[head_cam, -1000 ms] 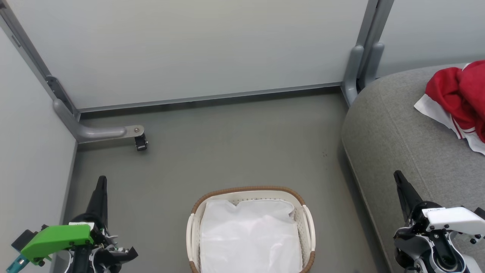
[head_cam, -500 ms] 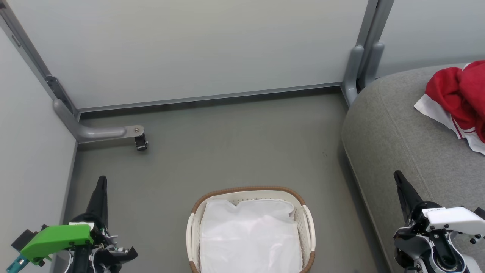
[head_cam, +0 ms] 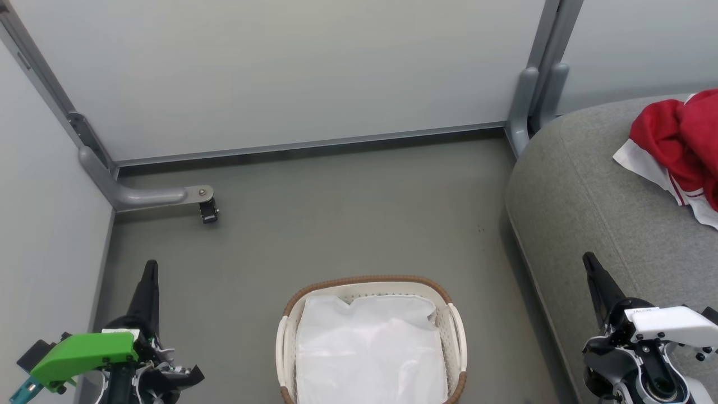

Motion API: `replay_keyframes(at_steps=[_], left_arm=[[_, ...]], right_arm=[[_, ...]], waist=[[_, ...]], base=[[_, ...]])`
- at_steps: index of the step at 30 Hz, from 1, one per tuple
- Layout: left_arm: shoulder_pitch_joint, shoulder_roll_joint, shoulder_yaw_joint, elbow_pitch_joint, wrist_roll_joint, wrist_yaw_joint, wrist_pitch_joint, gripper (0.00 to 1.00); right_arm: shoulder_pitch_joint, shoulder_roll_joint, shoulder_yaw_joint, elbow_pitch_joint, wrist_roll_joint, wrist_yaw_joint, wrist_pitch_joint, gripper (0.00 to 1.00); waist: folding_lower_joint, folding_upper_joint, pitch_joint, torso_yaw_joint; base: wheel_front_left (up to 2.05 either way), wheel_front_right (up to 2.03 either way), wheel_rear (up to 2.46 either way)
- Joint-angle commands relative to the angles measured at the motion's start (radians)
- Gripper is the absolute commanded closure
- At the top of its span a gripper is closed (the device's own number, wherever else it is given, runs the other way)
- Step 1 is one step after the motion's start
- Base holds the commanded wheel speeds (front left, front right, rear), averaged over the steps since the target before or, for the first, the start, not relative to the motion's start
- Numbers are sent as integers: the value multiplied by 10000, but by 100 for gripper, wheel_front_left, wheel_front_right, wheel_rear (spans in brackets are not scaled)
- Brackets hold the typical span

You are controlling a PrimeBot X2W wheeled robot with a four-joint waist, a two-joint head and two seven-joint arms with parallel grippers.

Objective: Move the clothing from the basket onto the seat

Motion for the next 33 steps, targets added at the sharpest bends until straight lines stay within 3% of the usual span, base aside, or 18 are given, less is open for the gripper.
replay_keyframes(at_steps=[1, 33], left_arm=[[-97, 61, 23, -22, -27, -60, 43, 100], [-97, 60, 24, -23, -26, -61, 44, 100]], right_arm=[[-77, -34, -25, -33, -21, -3, 37, 100], [-79, -25, -36, -33, -35, -3, 46, 100]], waist=[[0, 0, 0, 0], [0, 0, 0, 0]], base=[[0, 0, 0], [0, 0, 0]])
